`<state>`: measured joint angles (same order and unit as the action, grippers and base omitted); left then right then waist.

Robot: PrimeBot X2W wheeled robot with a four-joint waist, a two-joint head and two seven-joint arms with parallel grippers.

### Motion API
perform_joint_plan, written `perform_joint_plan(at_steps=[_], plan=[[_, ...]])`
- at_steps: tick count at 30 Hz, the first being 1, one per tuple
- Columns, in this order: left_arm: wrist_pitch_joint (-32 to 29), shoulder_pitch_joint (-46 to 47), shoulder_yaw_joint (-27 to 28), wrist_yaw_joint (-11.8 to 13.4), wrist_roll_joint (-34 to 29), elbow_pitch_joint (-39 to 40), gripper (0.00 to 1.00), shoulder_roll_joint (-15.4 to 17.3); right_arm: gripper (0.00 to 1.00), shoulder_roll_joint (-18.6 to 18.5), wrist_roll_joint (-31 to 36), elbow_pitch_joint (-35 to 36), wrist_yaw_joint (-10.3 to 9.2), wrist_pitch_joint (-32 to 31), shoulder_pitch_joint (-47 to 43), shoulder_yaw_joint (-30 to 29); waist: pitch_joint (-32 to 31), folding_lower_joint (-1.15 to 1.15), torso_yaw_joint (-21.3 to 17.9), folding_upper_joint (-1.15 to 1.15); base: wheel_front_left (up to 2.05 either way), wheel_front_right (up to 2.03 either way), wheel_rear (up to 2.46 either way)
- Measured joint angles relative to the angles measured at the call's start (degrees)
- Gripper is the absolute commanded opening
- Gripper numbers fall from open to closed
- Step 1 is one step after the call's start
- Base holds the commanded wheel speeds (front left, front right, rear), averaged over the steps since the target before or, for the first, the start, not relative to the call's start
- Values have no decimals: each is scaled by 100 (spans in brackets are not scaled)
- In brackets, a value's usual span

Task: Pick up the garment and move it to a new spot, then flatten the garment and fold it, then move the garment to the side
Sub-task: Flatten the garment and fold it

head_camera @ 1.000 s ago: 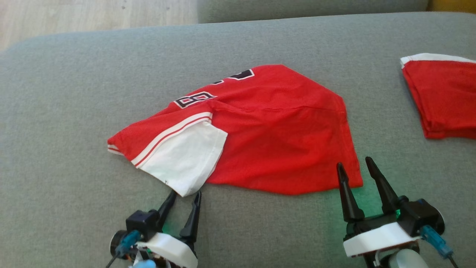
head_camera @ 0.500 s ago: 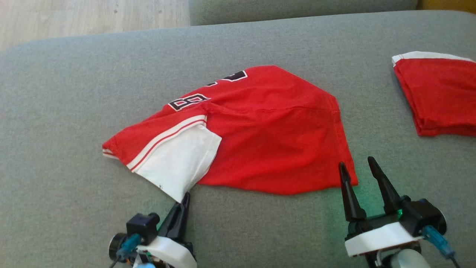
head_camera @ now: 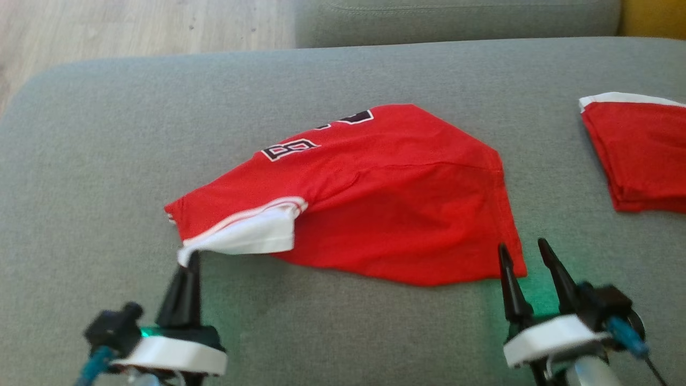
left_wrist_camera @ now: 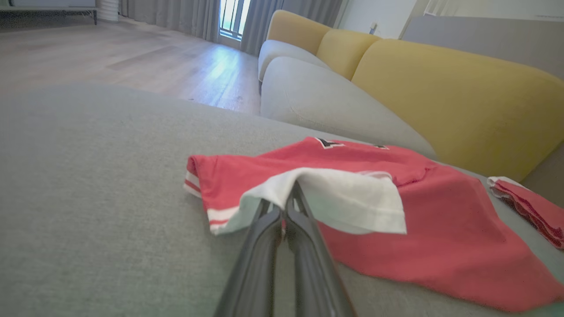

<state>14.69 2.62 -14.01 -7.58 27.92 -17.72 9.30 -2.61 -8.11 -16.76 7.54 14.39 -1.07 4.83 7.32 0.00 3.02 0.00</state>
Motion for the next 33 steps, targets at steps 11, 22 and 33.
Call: perform_joint_plan(at_steps=[11,22,33], plan=[[0,202,123,0,600,783,0,330,100,-339,-304,-1653,0,-907,1970,-259,304,1,171,0,0,0,0],[0,434,-93,0,698,865,0,444,100,-377,-501,-2907,0,-1137,2949,-147,596,1,409,0,0,0,0],[0,435,-263,0,689,833,0,453,40,-426,-670,-3669,0,-1012,3382,249,559,1,528,0,0,0,0]])
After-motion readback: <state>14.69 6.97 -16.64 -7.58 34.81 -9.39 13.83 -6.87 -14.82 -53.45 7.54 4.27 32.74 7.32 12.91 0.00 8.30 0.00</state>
